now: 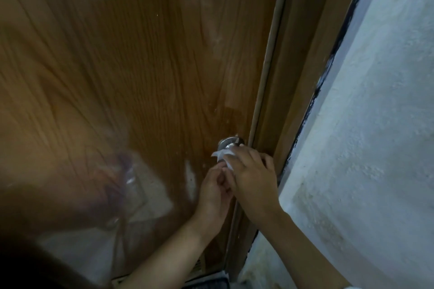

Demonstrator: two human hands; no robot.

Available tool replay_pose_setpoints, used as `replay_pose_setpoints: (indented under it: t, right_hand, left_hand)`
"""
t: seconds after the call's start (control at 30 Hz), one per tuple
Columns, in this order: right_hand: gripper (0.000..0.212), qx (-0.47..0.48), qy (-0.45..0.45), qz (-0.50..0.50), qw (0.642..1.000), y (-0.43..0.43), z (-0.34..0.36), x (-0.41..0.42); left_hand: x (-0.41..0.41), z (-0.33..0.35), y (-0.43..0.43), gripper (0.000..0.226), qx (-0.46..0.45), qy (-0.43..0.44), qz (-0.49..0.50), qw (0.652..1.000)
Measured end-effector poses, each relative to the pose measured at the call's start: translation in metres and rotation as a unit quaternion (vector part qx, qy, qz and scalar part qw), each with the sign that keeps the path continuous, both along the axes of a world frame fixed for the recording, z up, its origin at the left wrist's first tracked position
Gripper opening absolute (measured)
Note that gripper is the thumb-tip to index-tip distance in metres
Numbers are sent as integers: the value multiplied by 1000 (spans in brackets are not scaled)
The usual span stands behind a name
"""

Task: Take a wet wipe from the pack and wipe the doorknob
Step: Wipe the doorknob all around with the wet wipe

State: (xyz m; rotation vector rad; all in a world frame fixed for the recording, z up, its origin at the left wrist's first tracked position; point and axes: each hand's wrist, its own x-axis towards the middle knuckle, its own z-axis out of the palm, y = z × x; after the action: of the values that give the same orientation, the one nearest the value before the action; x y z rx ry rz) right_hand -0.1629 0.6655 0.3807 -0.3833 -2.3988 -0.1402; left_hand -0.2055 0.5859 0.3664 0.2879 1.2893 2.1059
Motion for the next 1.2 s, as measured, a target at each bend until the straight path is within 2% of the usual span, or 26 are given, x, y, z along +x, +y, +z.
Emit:
replay_pose_setpoints:
  t: [0.03,0.1,0.23,0.3,0.43,0.53,0.67,0.83,0.93,1.03,1.1,1.2]
  right_hand:
    - [26,14,10,3,1000,0,-5,-1]
    - [36,7,44,12,999,2,-13,0]
    - [18,59,103,60,991,7,-18,12]
    - [22,45,130,56,989,8,-18,19]
    - [27,-76,154,-21,985,12,-19,28]
    - [29,-206,143,-23,968,14,-20,29]
    - [9,-292,150,9,945,16,-12,19]
    - [11,-284,126,65,948,4,-30,17]
    - [8,-340,157,35,927,9,-26,19]
    - [12,-335,169,21,927,12,-19,16]
    - [12,-317,151,33,936,7,-20,14]
    - [13,-298,125,38,946,1,-32,14]
  left_hand:
    - [2,1,0,31,-2,-15,-3,1000]
    - [6,0,-1,29,-27,8,6,1000]
    - [14,-5,-10,26,-85,143,60,984]
    - [16,-7,-15,24,-127,221,84,963]
    - [15,-4,-21,29,-210,390,64,895]
    - [9,-6,-20,23,-228,481,86,842]
    - [0,0,-17,27,-221,526,96,816]
    - [-10,11,-13,44,-290,585,31,757]
    - [-14,15,-15,45,-324,604,-17,728]
    - [-16,15,-20,46,-322,594,-30,737]
    - [-16,14,-22,44,-319,578,-34,750]
    - [-18,16,-21,44,-323,572,-37,753]
